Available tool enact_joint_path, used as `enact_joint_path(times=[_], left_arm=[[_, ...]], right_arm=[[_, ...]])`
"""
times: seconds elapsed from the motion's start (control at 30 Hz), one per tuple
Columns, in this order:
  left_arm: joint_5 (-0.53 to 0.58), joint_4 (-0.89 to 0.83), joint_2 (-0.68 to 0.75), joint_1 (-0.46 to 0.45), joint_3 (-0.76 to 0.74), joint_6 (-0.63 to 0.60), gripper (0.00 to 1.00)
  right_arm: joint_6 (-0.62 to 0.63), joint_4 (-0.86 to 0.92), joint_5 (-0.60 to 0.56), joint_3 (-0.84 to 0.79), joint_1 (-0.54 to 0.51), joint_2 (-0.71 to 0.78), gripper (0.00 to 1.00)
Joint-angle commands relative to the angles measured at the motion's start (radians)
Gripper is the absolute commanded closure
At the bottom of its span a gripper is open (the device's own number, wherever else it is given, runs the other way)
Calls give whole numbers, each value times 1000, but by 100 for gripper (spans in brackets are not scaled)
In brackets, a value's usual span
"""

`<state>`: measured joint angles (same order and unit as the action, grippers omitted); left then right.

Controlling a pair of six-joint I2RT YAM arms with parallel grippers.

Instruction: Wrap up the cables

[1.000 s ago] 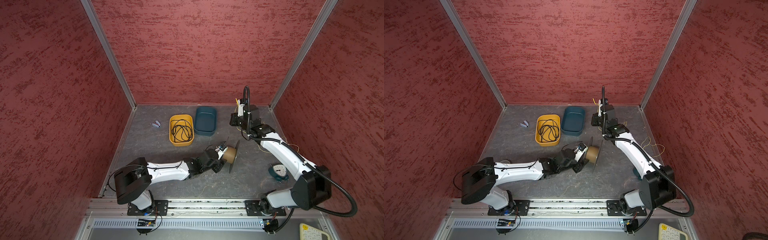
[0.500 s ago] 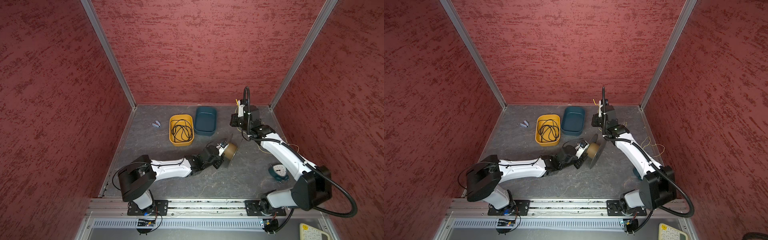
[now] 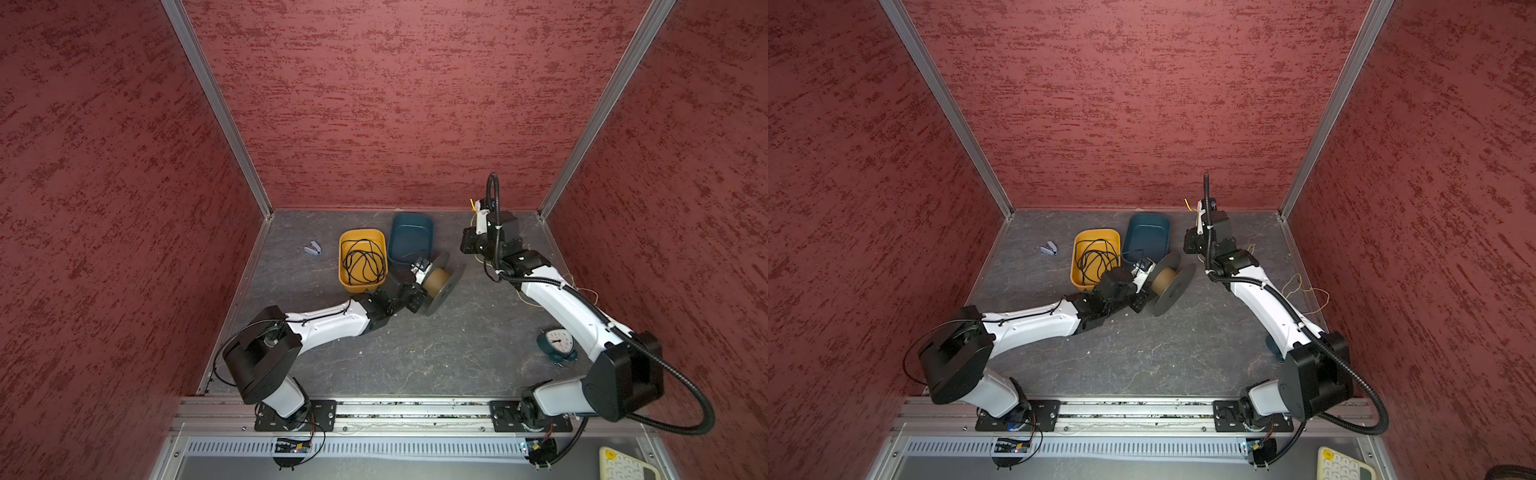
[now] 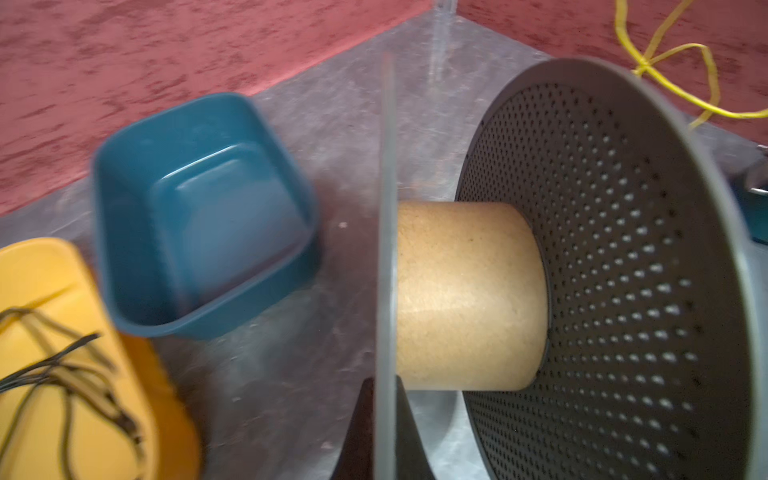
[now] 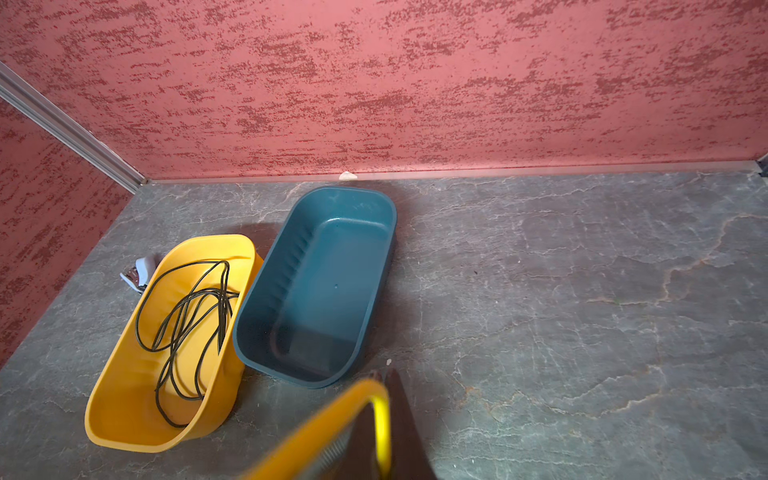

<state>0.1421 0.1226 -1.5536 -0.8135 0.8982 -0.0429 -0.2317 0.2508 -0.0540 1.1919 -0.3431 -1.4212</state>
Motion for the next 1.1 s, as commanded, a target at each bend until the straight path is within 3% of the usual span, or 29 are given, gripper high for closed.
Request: enact_joint_path(times=[0.0,0.27,0.57,0.7,0.87,1.07], left_arm=[[-58,48,64,75,-17,-35,99],[-104,25,62,139,-28,-90,94],[-106,58,48,164,-60,-45,72],[-111,67,67,172,-74,-36,71],[-120,54,81,174,-72,-42,55],[-127,47,90,174,-71,-39,52]], right_arm=[[22,-38,3,-2,6,12,100],[24,-37,24,-1,4,7,100],[82,-34,26,1,-28,-15,100],[111,-46,23,-2,-46,-13,100],[133,-57,31,2,-68,-15,100],[152,-56,25,8,-85,-24,100]])
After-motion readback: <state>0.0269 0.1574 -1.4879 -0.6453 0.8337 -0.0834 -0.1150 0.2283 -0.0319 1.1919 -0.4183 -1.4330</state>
